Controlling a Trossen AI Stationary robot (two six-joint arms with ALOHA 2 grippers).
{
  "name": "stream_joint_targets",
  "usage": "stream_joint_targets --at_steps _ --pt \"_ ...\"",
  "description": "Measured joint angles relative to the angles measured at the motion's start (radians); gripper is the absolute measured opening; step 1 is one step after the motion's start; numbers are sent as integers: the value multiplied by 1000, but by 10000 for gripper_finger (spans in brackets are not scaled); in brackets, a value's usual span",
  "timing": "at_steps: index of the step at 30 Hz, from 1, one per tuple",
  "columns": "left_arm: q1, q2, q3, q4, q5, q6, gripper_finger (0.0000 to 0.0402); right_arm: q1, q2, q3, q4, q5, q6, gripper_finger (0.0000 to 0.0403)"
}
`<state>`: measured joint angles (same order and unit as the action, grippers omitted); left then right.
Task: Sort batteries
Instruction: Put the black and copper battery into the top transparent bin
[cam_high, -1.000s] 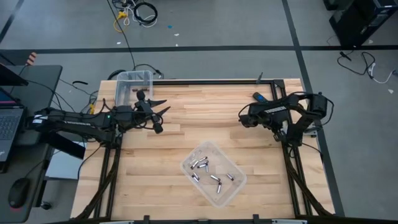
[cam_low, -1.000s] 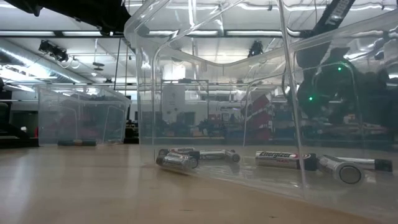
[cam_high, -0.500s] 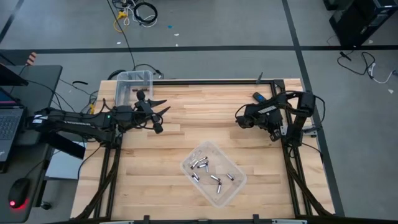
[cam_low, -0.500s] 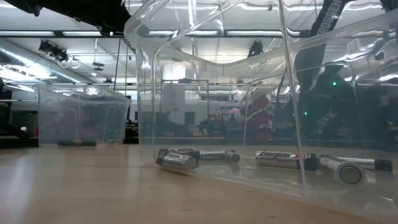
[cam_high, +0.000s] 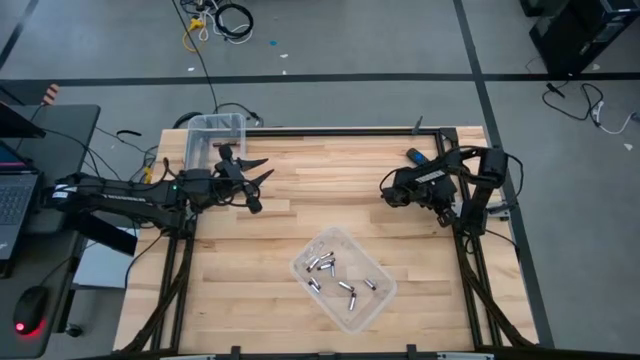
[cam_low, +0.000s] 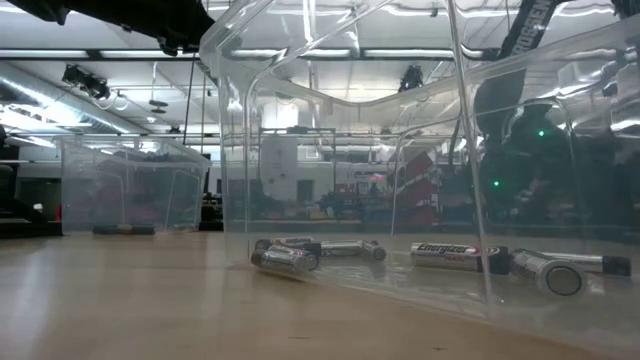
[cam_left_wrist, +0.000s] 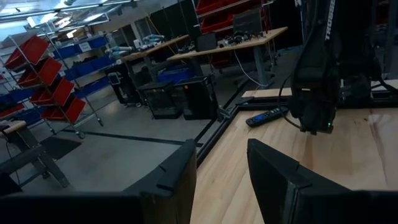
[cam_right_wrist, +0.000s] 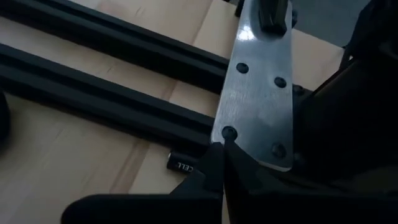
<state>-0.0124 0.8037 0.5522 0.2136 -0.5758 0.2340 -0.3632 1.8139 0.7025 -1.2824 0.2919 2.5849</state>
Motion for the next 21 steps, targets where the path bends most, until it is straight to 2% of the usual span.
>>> stream_joint_targets --at_steps 14,17,21 --pt "0 0 0 -2 0 10 142 -10 46 17 44 -23 -52 0" --pt "0 0 0 1 0 11 142 1 43 48 62 -57 -78 0" --pt "0 0 0 5 0 17 142 28 43 102 -70 -59 -38 0"
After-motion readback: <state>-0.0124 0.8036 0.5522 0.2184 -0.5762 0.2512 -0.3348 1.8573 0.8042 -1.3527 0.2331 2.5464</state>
